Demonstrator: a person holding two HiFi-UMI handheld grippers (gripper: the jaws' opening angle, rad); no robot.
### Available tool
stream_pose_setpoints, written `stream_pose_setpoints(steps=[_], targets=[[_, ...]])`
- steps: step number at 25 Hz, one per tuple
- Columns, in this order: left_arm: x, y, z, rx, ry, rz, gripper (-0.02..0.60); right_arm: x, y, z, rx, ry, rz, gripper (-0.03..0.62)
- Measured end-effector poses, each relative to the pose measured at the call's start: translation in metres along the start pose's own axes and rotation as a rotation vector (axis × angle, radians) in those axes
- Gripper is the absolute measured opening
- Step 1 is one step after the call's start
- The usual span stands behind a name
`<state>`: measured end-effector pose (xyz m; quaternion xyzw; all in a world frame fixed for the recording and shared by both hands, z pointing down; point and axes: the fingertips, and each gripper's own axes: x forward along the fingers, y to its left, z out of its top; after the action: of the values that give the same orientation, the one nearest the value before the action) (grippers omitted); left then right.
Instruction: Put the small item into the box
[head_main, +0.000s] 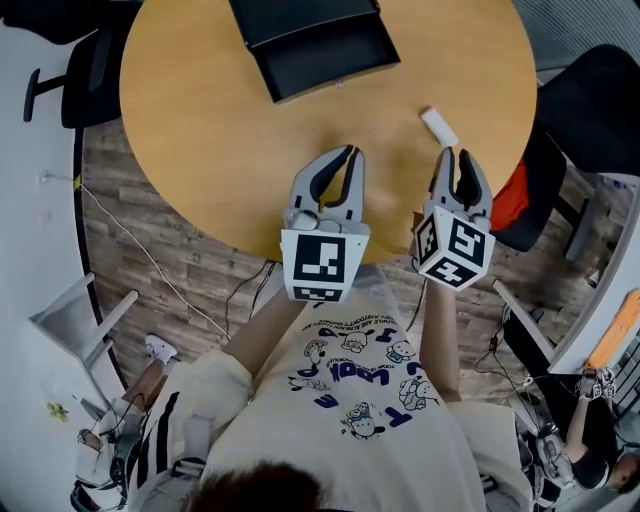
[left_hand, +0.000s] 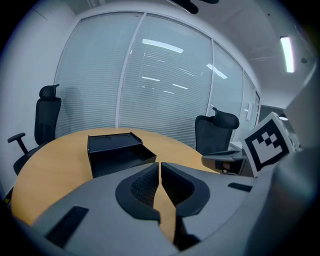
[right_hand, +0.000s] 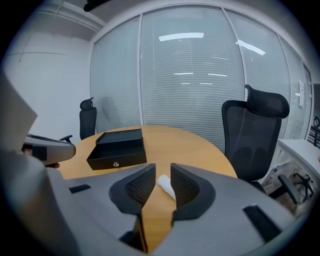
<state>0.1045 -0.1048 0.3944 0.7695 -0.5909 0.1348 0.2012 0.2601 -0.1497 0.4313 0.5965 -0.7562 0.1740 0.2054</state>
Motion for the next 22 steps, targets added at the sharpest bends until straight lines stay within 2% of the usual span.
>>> stream_pose_setpoints(steps=[7,22], targets=[[0.013,0.009,-0.011,-0.001,0.036,-0.018,0.028,0.026,-0.008,-0.012,-0.036,0.057,-0.01,0.126],[0.039,0.027,-0.033,-0.011,0.102,-0.019,0.028,0.072,-0.017,-0.047,-0.215,0.237,0.073,0.198]])
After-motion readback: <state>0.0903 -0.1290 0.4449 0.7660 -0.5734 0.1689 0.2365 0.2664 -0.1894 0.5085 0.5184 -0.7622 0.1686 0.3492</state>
